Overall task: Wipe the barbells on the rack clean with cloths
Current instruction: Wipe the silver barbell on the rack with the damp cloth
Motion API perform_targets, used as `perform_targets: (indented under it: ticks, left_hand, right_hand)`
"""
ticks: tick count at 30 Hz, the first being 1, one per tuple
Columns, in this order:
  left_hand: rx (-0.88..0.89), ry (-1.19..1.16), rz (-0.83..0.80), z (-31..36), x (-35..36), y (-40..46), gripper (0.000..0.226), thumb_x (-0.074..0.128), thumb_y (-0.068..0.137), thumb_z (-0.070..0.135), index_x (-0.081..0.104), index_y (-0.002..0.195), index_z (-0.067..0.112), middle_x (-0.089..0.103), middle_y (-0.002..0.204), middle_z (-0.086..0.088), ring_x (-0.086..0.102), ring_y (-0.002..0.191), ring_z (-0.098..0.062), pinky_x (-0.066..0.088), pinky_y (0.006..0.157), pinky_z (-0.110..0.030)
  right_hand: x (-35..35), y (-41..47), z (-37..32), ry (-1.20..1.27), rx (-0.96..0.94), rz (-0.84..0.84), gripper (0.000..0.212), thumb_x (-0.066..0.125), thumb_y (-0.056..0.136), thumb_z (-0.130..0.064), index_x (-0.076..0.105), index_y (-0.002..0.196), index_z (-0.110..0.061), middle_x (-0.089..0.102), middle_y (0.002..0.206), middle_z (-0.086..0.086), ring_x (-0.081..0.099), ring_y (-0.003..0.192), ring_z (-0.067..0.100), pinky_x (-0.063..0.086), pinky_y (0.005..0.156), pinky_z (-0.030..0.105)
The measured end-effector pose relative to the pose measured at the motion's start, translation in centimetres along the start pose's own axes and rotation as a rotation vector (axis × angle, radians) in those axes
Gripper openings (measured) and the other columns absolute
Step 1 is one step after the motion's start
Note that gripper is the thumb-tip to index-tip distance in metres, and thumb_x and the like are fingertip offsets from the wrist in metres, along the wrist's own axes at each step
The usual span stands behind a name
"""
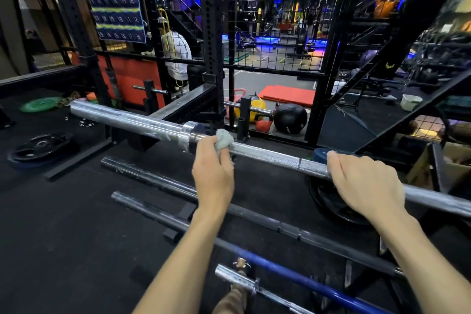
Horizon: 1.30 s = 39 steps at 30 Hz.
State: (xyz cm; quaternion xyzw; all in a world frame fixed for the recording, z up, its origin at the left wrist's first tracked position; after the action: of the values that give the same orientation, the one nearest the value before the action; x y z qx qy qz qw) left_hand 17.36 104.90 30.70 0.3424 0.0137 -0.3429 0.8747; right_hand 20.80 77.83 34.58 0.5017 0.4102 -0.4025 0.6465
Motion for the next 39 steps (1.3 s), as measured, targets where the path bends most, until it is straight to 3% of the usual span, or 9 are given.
perform_targets:
  ticks: [6,10,15,20,29,31,34,36,39]
  left_hand:
    - [0.184,0.042,-0.125,2.6,0.4,-0.2,0.011,0.060,0.100,0.012,0.064,0.107,0.020,0.057,0.090,0.020,0.051,0.084,-0.002,0.041,0.075,-0.016]
    - [0.096,0.121,-0.104,1.7,-0.2,1.5,0.014,0.055,0.104,0.021,0.065,0.112,0.016,0.064,0.099,0.004,0.055,0.089,-0.012,0.038,0.077,-0.027]
    - [0.133,0.085,-0.190,4.9,3.0,-1.2,0.016,0.055,0.104,0.022,0.067,0.110,0.013,0.061,0.091,0.003,0.051,0.080,-0.012,0.030,0.067,-0.019]
    - [0.193,-0.002,-0.361,8.8,6.6,-4.8,0.018,0.055,0.104,0.023,0.067,0.116,0.015,0.058,0.093,0.006,0.045,0.080,0.000,0.035,0.074,-0.010]
    - [0.518,0.149,-0.409,9.8,6.5,-4.1,0.033,0.046,0.104,0.041,0.074,0.115,0.027,0.049,0.086,0.008,0.046,0.083,-0.017,0.043,0.072,-0.036]
    - [0.598,0.235,-0.371,9.6,6.4,-3.2,0.037,0.049,0.099,0.048,0.076,0.111,0.026,0.057,0.100,0.006,0.049,0.095,-0.020,0.042,0.081,-0.037]
    - [0.630,0.402,-0.576,9.1,8.3,-3.4,0.053,0.040,0.095,0.058,0.065,0.126,0.023,0.063,0.120,0.007,0.056,0.113,-0.020,0.036,0.105,-0.040]
    - [0.575,0.446,-0.656,8.7,9.4,-3.7,0.059,0.027,0.095,0.059,0.060,0.128,0.023,0.064,0.113,0.008,0.058,0.109,-0.018,0.028,0.117,-0.042]
    - [0.582,0.460,-0.615,9.0,9.9,-3.4,0.052,0.024,0.098,0.056,0.061,0.114,0.022,0.060,0.095,0.009,0.055,0.090,-0.019,0.034,0.109,-0.040]
  right_hand:
    - [0.8,0.5,1.3,0.225,-0.037,-0.017,0.038,0.025,0.107,-0.037,0.044,0.080,-0.021,0.064,0.079,0.002,0.057,0.079,0.036,0.047,0.073,0.042]
    - [-0.6,-0.3,5.8,0.387,0.070,0.127,0.040,0.025,0.106,-0.044,0.042,0.079,-0.021,0.057,0.068,0.003,0.056,0.071,0.035,0.046,0.068,0.042]
    - [1.6,-0.6,8.2,0.182,0.175,-0.054,0.053,0.017,0.103,-0.050,0.059,0.085,-0.023,0.068,0.091,0.004,0.063,0.093,0.036,0.042,0.075,0.041]
    - [1.8,-0.5,8.3,0.191,0.190,0.031,0.052,0.021,0.105,-0.049,0.067,0.097,-0.025,0.070,0.105,0.012,0.063,0.096,0.037,0.039,0.074,0.039]
    - [1.8,-0.7,8.2,0.193,0.224,0.080,0.059,0.020,0.101,-0.060,0.064,0.081,-0.026,0.053,0.071,0.001,0.045,0.067,0.030,0.042,0.065,0.035]
    - [1.8,-0.8,8.2,0.187,0.225,0.082,0.059,0.020,0.101,-0.060,0.064,0.081,-0.026,0.053,0.071,0.001,0.045,0.066,0.029,0.040,0.064,0.035]
    - [1.6,-0.8,8.1,0.180,0.218,0.096,0.058,0.020,0.102,-0.059,0.063,0.080,-0.026,0.055,0.071,0.001,0.046,0.065,0.029,0.039,0.064,0.035]
    - [1.6,-0.8,8.1,0.186,0.219,0.106,0.057,0.020,0.102,-0.058,0.061,0.079,-0.025,0.059,0.073,0.001,0.048,0.066,0.028,0.040,0.064,0.035]
    - [1.8,-0.7,8.2,0.176,0.219,0.111,0.057,0.021,0.102,-0.056,0.062,0.079,-0.025,0.059,0.073,0.002,0.049,0.066,0.028,0.041,0.064,0.035]
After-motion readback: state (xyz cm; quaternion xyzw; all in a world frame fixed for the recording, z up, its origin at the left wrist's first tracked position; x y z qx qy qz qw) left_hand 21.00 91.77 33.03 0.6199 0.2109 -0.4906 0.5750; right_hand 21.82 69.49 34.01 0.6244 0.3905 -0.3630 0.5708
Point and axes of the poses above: each hand's wrist, its own y-axis towards the middle knuckle, its own x-axis out of the palm, z = x × y, the point moved 7 cm from there along y, towards the middle knuckle
